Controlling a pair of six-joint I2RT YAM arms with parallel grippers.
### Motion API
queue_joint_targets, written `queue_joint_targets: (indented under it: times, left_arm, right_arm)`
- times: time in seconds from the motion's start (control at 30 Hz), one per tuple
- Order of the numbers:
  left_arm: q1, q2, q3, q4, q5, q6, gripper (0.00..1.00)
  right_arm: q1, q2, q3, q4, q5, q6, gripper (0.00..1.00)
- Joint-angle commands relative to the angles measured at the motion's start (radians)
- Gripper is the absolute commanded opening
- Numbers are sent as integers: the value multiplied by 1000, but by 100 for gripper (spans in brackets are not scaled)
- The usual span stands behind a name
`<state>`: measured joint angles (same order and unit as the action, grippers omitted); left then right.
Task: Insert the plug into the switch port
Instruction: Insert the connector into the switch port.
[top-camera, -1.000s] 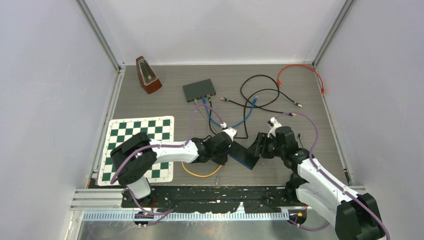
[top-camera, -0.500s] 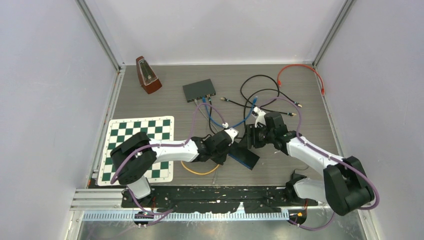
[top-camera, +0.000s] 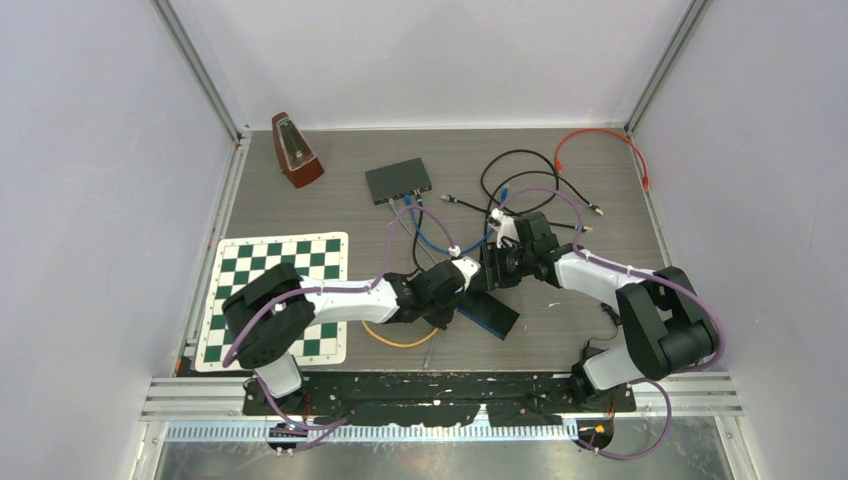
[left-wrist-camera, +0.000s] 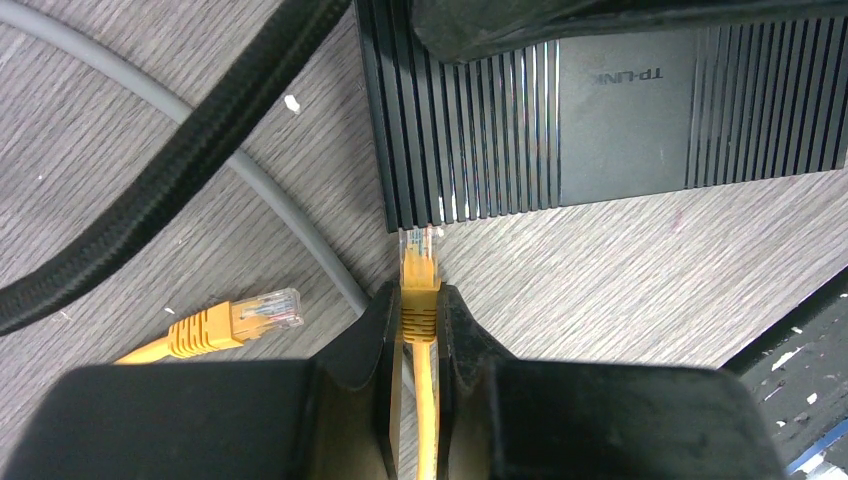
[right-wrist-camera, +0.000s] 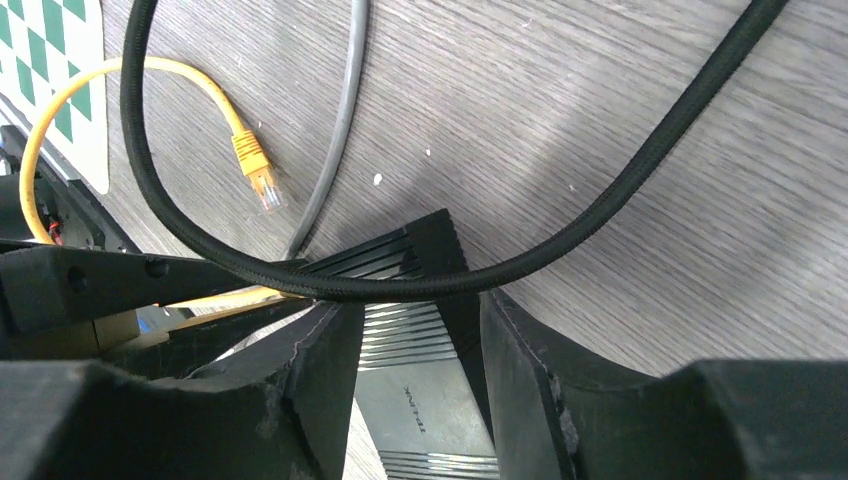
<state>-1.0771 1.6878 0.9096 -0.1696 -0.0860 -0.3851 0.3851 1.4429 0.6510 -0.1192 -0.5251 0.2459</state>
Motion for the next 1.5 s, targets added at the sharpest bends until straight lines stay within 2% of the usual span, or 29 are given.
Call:
queue_joint_targets:
  times: [0.0, 0.17, 0.4, 0.83, 1.0, 1.3, 1.47]
  left_arm:
    - [2, -3, 19, 17, -36, 27, 0]
    - [-5, -5, 20, 29, -44, 36, 0]
    - [-30, -30, -7, 55, -81, 57, 0]
    - [-40, -38, 1, 49, -94, 41, 0]
    - [-43, -34, -8, 67, -77, 26, 0]
    - [-55, 4, 21, 35, -76, 9, 0]
    - [-67, 4, 17, 35, -78, 4, 0]
  right_arm:
    - [1, 42, 52, 50, -56, -9, 53]
    - [-15, 78, 34, 69, -114, -3, 49]
    - [-37, 93, 1, 103, -122, 26, 44]
    - [-52, 108, -33, 156, -127, 57, 44]
    - [-53, 108, -42, 180, -127, 88, 48]
    - [-55, 116, -49, 221, -146, 123, 43]
    - [-57, 113, -56, 228, -153, 126, 44]
